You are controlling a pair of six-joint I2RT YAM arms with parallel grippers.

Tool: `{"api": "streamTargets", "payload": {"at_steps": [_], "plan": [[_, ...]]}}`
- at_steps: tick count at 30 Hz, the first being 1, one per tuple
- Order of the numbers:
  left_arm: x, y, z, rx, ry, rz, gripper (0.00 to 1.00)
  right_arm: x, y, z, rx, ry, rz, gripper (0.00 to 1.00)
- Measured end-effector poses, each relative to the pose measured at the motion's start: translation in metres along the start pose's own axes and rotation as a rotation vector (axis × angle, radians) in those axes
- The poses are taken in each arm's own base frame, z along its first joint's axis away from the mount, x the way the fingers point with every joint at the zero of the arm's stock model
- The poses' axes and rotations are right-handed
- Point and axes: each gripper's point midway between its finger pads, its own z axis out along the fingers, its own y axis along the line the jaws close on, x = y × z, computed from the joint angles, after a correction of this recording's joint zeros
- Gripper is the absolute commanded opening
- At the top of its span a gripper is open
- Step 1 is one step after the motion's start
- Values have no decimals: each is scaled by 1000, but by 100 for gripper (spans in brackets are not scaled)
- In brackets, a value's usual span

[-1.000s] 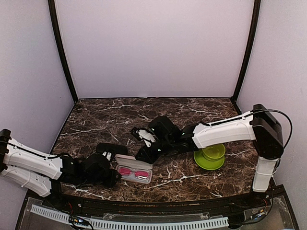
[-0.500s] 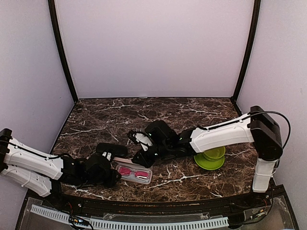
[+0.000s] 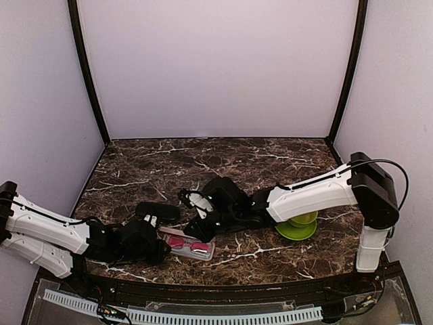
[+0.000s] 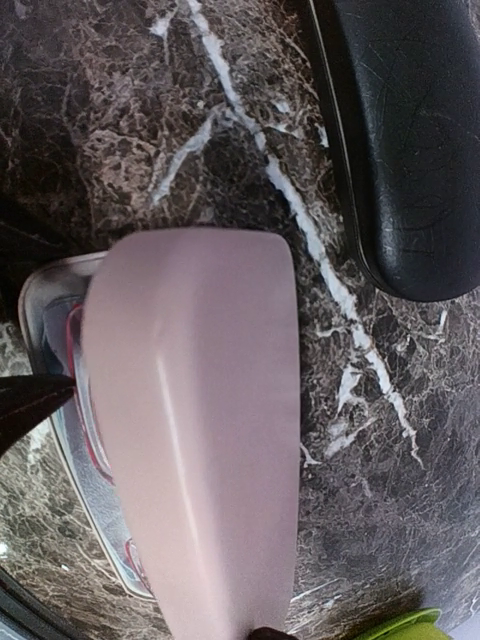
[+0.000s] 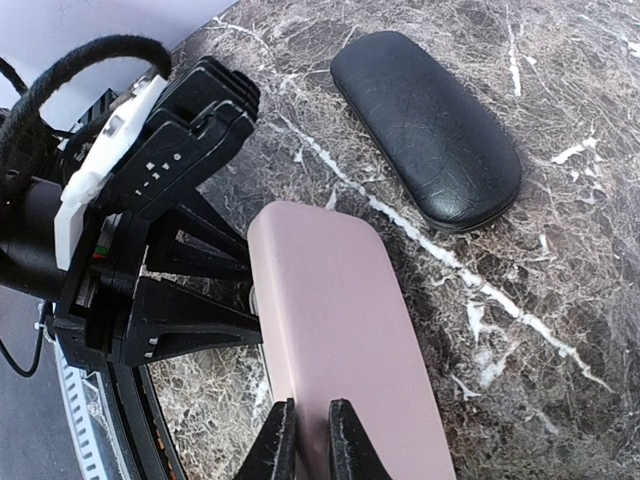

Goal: Organize the sunglasses
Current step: Close the case with sunglasses at the center of the board.

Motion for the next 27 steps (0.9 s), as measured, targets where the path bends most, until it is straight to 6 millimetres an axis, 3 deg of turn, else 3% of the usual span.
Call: {"api": "streamTargets", "payload": {"at_steps": [13, 18, 27], "plan": [[0, 0, 0, -4, 0, -7, 40, 14, 12, 7, -18, 12, 12, 13], [1, 1, -1, -9, 6, -4, 40, 32, 16, 13, -22, 53, 18, 13], [4, 3, -8, -21, 24, 2, 44, 35, 15, 13, -22, 67, 29, 18]]}}
